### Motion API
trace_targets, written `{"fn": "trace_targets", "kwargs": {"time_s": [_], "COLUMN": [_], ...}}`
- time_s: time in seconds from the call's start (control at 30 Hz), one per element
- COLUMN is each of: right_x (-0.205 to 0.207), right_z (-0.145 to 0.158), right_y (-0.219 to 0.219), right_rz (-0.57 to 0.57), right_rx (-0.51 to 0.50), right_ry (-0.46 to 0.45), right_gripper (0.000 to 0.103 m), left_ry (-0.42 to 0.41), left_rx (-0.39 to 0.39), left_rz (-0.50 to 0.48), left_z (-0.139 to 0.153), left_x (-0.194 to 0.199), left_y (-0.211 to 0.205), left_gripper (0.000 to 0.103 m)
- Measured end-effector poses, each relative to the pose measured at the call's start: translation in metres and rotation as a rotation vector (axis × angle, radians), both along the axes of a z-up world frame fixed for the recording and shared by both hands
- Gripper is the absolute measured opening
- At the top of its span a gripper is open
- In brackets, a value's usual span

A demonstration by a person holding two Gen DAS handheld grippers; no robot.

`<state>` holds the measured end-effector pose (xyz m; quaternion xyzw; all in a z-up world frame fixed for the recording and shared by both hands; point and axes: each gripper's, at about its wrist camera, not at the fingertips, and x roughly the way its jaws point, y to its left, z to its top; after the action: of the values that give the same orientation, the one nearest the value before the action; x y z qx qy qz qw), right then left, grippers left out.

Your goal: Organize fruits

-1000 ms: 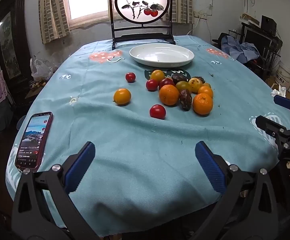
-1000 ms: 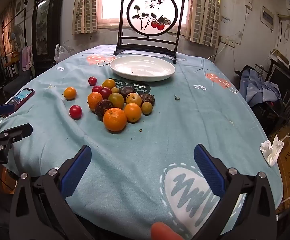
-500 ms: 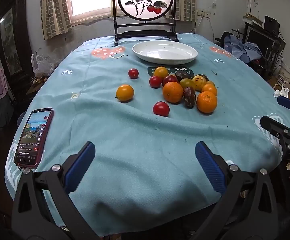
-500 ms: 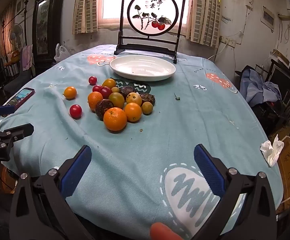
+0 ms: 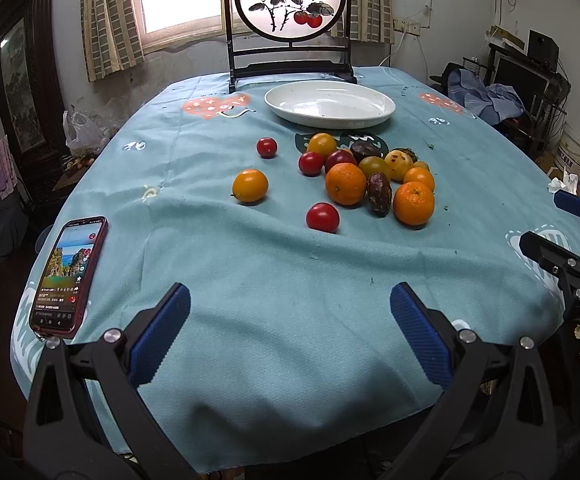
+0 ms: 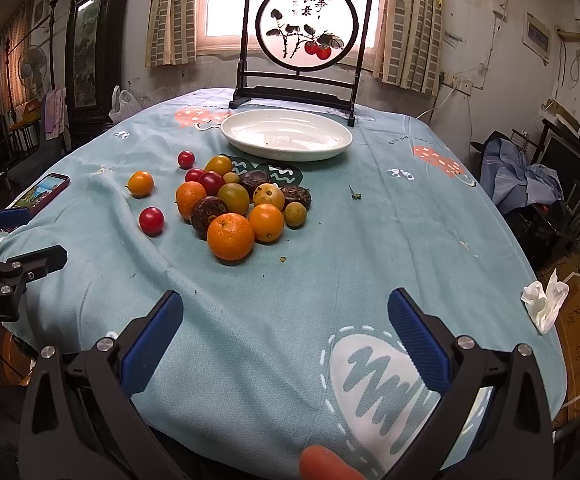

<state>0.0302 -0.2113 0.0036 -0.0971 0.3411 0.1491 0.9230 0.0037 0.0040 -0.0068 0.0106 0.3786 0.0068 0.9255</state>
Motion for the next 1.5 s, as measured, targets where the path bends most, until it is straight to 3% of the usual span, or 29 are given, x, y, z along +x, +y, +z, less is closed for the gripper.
{"fn": "trace_targets", "kwargs": {"time_s": [0.97,1.5], "right_x": [0.0,0.0], "right_z": [-0.001,-0.016], "right_y": [0.0,0.007], "right_rz": [0.003,0.012], "right_rx": [0.0,0.001], "right_ry": [0.002,0.009], "right_gripper": [0.102,0.102], "left_ry": [0.003,0.017], "left_rx": [0.002,-0.016], "left_rz": [-0.003,0.003], "left_z": [-0.003,-0.007], "left_x": [0.001,0.003], "left_y": [0.0,0.001], "left_gripper": [0.101,0.101]}}
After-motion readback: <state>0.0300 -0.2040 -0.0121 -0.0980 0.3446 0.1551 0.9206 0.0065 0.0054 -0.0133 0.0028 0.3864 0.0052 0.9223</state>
